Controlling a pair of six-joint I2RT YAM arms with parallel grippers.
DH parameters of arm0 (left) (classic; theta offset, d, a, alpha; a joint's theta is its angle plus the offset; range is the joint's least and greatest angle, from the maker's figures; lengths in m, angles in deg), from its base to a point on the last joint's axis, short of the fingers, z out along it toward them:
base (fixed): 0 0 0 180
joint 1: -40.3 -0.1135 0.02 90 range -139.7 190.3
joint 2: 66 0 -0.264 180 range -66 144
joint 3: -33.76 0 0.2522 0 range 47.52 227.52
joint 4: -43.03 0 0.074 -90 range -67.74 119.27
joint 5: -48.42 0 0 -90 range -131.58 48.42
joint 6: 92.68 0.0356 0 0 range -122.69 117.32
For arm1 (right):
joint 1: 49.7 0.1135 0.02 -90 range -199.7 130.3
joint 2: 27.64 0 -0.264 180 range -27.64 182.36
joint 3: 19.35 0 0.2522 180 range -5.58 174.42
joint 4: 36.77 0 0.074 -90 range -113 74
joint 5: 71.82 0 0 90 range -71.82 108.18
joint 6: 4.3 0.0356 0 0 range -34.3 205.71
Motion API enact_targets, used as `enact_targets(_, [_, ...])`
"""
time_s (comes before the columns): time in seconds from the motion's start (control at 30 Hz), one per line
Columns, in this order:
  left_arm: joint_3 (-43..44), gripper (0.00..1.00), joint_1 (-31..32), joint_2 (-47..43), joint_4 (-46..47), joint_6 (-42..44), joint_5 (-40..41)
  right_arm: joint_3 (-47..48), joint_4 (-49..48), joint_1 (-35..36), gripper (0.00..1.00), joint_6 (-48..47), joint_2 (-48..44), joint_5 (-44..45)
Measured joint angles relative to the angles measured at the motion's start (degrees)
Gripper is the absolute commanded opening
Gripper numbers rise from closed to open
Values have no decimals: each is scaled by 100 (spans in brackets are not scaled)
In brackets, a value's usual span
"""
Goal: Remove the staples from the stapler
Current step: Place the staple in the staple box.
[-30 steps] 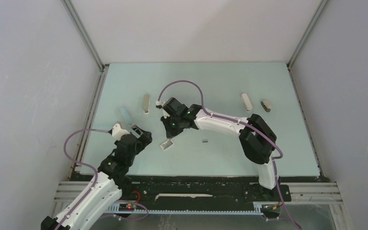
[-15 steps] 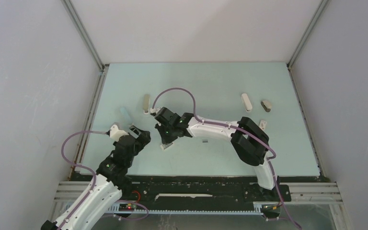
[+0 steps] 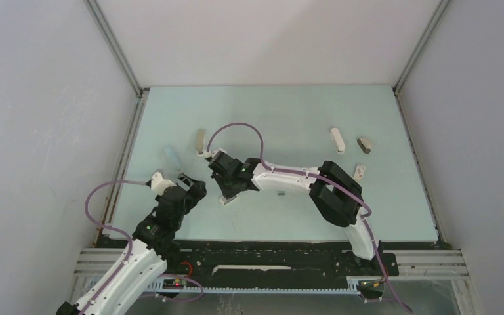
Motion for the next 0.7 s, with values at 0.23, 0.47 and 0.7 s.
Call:
enact_targets(0.23, [0, 88, -2, 7, 2, 0, -2, 0, -22, 0, 15, -9, 66, 72])
enact_targets(0.47, [0, 88, -2, 9, 2, -7, -2, 2, -35, 0, 16, -31, 170, 90])
enact_targets(0.7, [0, 88, -2, 44, 7, -28, -2, 44, -39, 0, 17, -50, 212, 160])
